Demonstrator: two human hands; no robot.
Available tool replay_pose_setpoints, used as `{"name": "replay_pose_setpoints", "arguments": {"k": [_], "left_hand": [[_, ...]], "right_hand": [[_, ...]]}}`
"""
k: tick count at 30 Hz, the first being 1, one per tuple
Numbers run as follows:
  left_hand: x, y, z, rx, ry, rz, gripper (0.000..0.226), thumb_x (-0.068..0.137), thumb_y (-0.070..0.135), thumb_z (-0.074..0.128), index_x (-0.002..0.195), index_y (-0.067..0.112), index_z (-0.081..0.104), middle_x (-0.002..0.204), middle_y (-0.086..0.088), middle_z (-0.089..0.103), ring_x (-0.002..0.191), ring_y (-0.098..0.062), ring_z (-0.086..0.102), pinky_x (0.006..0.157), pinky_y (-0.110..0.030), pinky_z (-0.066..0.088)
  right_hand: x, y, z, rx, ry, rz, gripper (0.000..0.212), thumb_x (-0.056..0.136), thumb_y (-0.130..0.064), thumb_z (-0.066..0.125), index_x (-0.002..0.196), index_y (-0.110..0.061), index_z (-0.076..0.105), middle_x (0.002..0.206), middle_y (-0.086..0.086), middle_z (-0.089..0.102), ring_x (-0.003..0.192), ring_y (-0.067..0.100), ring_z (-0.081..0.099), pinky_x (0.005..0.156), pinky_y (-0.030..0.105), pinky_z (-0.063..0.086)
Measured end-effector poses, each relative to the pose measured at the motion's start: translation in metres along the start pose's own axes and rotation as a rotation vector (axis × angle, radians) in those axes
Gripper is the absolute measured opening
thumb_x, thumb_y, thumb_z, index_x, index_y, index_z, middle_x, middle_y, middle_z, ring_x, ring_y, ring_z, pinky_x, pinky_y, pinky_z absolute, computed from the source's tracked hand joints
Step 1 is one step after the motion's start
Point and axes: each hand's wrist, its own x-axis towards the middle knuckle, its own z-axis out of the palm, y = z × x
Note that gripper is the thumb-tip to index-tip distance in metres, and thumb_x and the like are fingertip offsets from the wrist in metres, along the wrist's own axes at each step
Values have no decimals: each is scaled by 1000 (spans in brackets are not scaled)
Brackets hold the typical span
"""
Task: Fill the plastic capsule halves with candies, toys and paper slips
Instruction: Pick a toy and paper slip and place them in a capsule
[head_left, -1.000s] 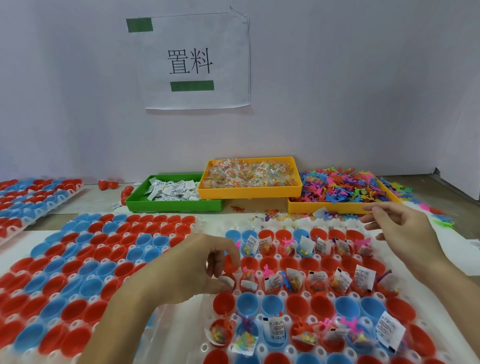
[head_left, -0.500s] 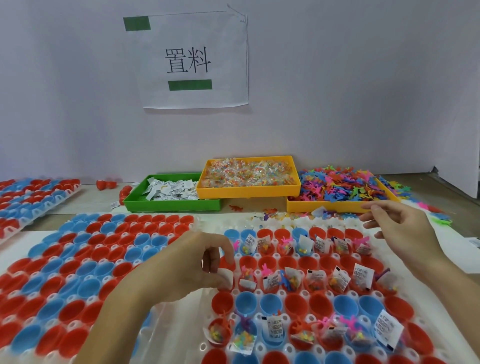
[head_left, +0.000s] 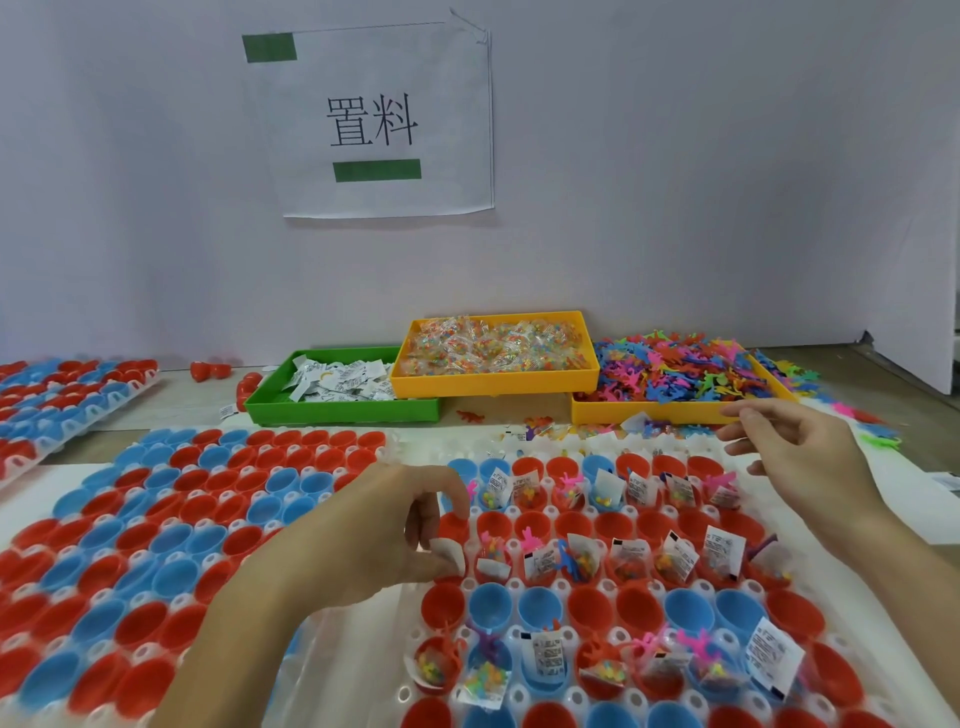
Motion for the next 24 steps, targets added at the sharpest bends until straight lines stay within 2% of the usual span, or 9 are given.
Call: {"name": "replay_pose_setpoints", "arguments": {"k": [6, 11, 14, 16, 18, 20, 24], "left_hand": [[0, 1, -3, -3, -2, -17, 33, 74, 35, 83, 90, 50, 58, 82, 28, 59, 68, 5, 55, 63, -13, 50], [-3, 2, -9, -45, 13, -19, 24, 75, 40, 79, 89, 49, 62, 80, 22, 64, 73, -2, 61, 68, -18, 53], [-4, 4, -11, -80, 34, 21, 19, 75, 45, 74, 89, 54, 64, 84, 26, 65, 80, -1, 62, 72, -15, 52], [-4, 5, -11, -57, 33, 43, 17, 79, 40, 73, 80, 55, 66, 87, 31, 65, 85, 2, 61, 74, -13, 50], [-3, 5, -9, -20, 28, 46, 23, 83, 33, 74, 74, 53, 67, 88, 33, 66, 86, 4, 61, 74, -11, 49], [-3, 5, -7, -3, 26, 42, 25, 84, 29, 75, 74, 50, 67, 86, 33, 66, 85, 4, 62, 71, -10, 49], [-3, 4, -7, -2, 26, 58, 28, 83, 28, 76, 72, 51, 66, 85, 32, 66, 84, 3, 62, 71, -9, 47]], "right_hand": [[1, 1, -1, -13, 4, 0, 23, 104, -14, 48, 102, -21, 70, 90, 3, 73, 83, 19, 68, 64, 31, 49], [4, 3, -4, -9, 35, 4, 24, 104, -14, 49, 97, -25, 70, 87, 1, 73, 82, 18, 68, 64, 32, 50], [8, 9, -8, -22, 84, 27, 24, 104, -14, 49, 97, -24, 69, 87, 2, 72, 82, 20, 67, 68, 33, 50], [10, 15, -11, -65, 121, 39, 22, 103, -14, 49, 102, -19, 70, 88, 3, 71, 83, 20, 67, 73, 35, 50], [12, 20, -12, -116, 141, 35, 21, 103, -13, 49, 104, -17, 69, 87, 2, 71, 81, 16, 66, 71, 32, 48], [12, 24, -11, -170, 136, 24, 20, 102, -12, 50, 103, -17, 69, 85, 1, 69, 82, 18, 65, 72, 30, 47], [12, 27, -10, -245, 108, 7, 21, 102, -10, 50, 102, -15, 70, 88, 4, 69, 90, 25, 64, 80, 34, 48]]}}
